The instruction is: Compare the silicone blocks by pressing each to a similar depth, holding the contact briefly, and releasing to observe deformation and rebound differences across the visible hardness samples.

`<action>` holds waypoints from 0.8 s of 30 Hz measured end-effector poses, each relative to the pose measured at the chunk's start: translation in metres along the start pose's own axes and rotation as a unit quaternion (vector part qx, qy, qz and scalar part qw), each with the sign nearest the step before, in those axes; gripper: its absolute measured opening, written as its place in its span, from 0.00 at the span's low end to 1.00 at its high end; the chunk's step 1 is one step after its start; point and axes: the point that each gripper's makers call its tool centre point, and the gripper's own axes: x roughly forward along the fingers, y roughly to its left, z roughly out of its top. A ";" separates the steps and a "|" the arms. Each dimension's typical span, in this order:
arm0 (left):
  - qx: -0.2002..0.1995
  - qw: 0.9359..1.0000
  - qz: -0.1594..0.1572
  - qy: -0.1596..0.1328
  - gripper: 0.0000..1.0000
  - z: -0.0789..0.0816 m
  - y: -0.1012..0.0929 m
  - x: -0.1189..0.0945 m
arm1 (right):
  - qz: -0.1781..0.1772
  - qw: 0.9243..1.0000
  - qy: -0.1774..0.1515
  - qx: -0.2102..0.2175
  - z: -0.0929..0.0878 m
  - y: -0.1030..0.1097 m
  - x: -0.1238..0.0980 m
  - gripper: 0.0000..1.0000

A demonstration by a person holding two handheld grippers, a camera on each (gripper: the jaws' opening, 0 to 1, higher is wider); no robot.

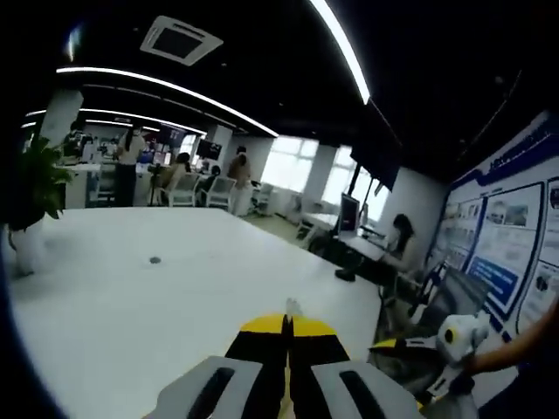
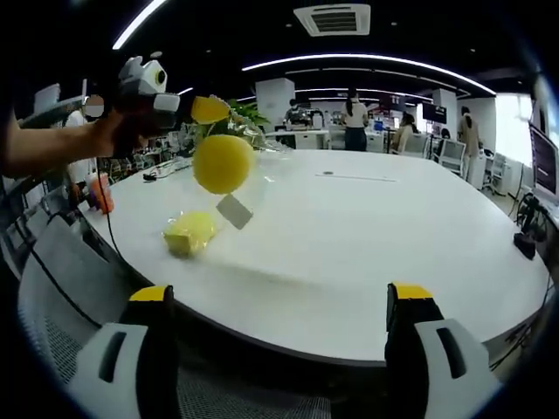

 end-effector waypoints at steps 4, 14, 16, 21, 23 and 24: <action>0.002 1.000 -0.010 -0.005 0.00 0.011 -0.007 -0.006 | 0.002 1.000 -0.001 -0.001 0.000 0.001 0.000 0.95; 0.023 0.999 -0.025 -0.007 0.00 0.025 -0.027 -0.024 | 0.009 1.000 -0.005 -0.001 0.002 0.004 -0.001 0.96; 0.012 0.999 -0.029 -0.016 0.00 0.030 -0.031 -0.027 | 0.011 1.000 -0.004 -0.002 0.002 0.004 -0.001 0.96; 0.026 0.998 -0.045 -0.034 0.00 0.048 -0.052 -0.037 | 0.015 1.000 -0.001 0.000 0.001 0.006 -0.001 0.96; 0.031 0.997 -0.054 -0.040 0.00 0.057 -0.062 -0.041 | 0.024 1.000 0.000 0.001 0.001 0.009 -0.002 0.96; 0.034 0.997 -0.059 -0.044 0.00 0.062 -0.066 -0.043 | 0.034 0.999 -0.005 -0.001 0.004 0.012 -0.003 0.95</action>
